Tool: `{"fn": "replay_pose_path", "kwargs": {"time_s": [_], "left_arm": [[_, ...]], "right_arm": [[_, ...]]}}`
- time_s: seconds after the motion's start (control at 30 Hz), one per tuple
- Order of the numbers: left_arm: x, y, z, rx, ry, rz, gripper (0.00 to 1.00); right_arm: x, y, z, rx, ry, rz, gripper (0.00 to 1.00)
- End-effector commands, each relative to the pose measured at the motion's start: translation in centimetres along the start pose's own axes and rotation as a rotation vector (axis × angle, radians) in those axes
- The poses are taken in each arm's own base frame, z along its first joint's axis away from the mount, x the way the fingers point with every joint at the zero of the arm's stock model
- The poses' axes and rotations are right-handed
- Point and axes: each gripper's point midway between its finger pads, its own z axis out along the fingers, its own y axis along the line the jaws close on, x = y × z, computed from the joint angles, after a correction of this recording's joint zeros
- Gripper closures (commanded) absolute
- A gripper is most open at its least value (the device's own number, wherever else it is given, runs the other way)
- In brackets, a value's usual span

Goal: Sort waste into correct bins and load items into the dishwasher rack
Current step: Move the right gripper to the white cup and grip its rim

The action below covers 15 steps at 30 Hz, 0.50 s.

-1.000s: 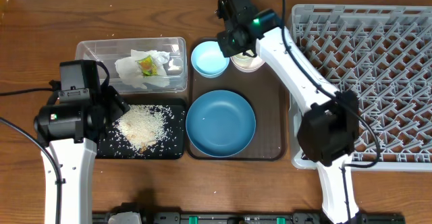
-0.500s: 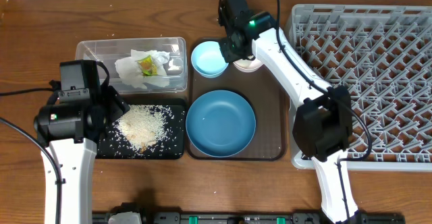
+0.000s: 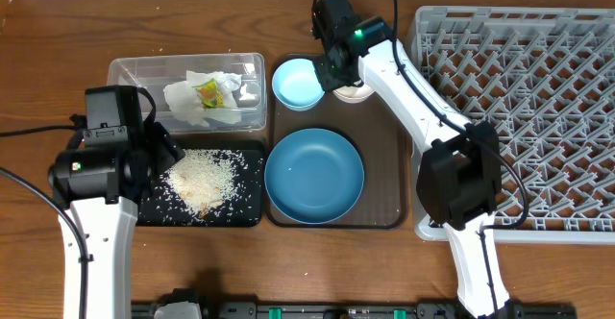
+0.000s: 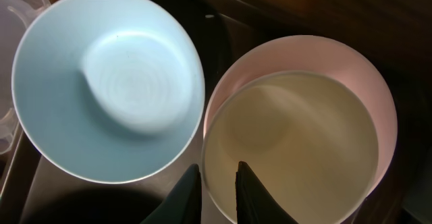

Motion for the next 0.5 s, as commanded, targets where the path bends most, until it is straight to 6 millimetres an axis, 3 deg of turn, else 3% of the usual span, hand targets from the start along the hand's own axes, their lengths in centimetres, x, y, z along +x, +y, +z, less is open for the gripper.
{"fn": "replay_pose_path", "kwargs": {"time_s": [0.0, 0.47], "left_arm": [[-0.7, 0.27, -0.54, -0.009, -0.026, -0.011, 0.09], [-0.7, 0.27, -0.54, -0.009, -0.026, -0.011, 0.09]], "right_arm": [[0.54, -0.03, 1.56, 0.012, 0.028, -0.007, 0.84], [0.93, 0.14, 1.52, 0.013, 0.042, -0.012, 0.84]]}}
